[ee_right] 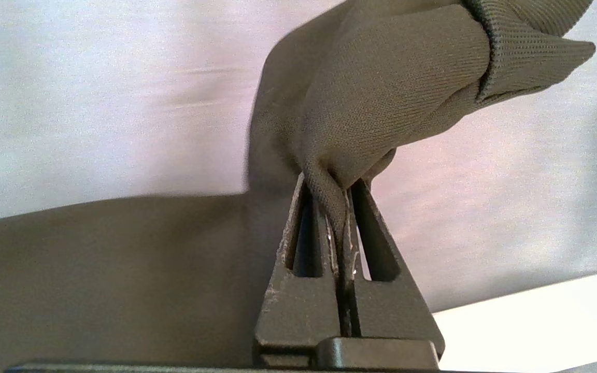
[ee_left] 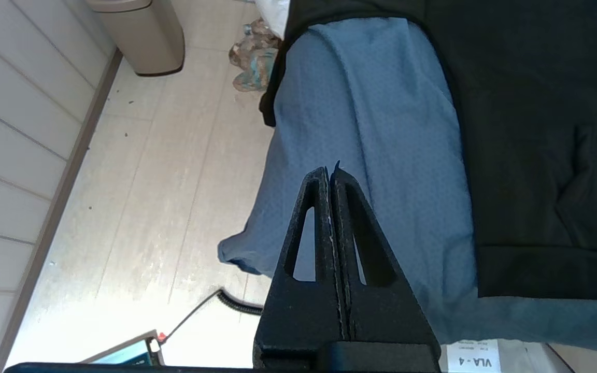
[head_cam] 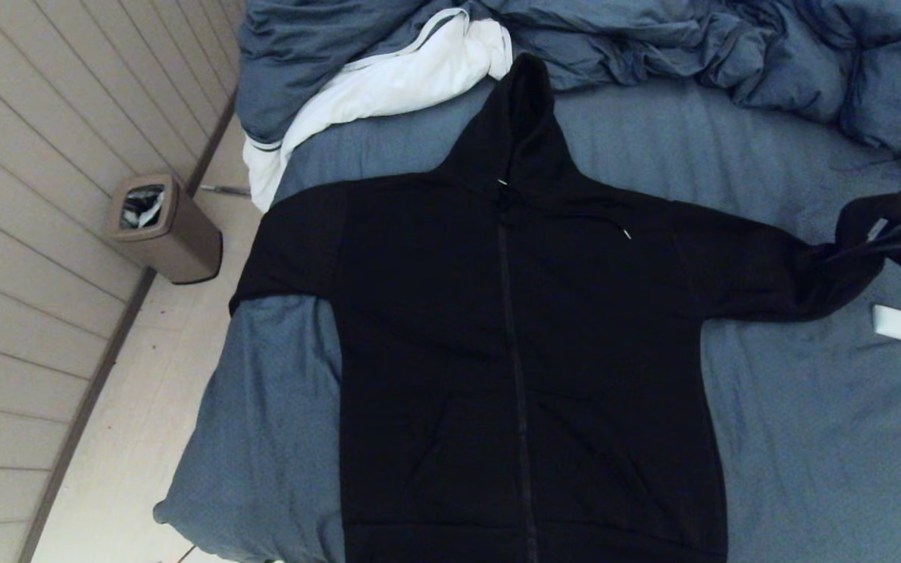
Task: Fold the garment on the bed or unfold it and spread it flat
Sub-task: Fold the black sweatshirt
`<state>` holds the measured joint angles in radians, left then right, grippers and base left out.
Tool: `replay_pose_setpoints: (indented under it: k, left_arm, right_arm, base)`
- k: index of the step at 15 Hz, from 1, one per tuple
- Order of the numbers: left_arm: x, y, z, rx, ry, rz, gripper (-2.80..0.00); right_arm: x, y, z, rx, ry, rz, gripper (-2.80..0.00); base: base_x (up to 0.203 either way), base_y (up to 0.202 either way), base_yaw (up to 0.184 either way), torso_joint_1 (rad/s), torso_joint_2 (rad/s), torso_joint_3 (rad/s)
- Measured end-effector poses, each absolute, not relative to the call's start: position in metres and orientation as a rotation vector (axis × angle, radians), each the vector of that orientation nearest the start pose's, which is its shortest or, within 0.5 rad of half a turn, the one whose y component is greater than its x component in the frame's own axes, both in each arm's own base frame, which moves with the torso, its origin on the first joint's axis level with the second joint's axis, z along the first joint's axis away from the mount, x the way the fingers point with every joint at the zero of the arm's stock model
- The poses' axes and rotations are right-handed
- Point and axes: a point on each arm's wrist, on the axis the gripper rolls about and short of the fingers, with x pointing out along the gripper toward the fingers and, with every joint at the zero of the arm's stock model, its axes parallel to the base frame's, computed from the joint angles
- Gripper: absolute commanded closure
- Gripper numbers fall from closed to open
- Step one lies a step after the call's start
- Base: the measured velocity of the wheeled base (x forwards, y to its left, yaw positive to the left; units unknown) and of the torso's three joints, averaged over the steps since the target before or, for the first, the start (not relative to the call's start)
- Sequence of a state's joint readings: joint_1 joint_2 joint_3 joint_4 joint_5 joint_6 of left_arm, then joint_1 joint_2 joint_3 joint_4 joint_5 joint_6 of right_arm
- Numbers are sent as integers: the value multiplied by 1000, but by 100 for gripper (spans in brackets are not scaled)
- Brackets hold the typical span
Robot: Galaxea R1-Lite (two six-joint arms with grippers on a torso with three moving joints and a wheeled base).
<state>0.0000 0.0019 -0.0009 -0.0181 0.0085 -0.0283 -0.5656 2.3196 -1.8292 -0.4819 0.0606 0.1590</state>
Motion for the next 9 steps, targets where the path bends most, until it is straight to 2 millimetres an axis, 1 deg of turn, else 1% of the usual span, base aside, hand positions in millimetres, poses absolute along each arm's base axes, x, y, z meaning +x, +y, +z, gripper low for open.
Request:
replay_pose_setpoints:
  k: [3, 5, 7, 9]
  left_arm:
    - [-23, 0, 78, -28, -17, 9, 0]
    - [-23, 0, 78, -28, -17, 9, 0]
    - [-23, 0, 78, -29, -17, 9, 0]
    - [-23, 0, 78, -28, -17, 9, 0]
  right_arm:
    - [435, -182, 235, 200, -11, -395, 0]
    - [440, -128, 259, 212, -15, -343, 0]
    - [442, -75, 289, 213, -50, -299, 0]
    - [438, -28, 307, 212, -54, -253, 0]
  base:
    - [0, 0, 0, 0, 0, 0]
    - [0, 0, 0, 0, 0, 0]
    - [0, 0, 0, 0, 0, 0]
    - [0, 0, 0, 0, 0, 0]
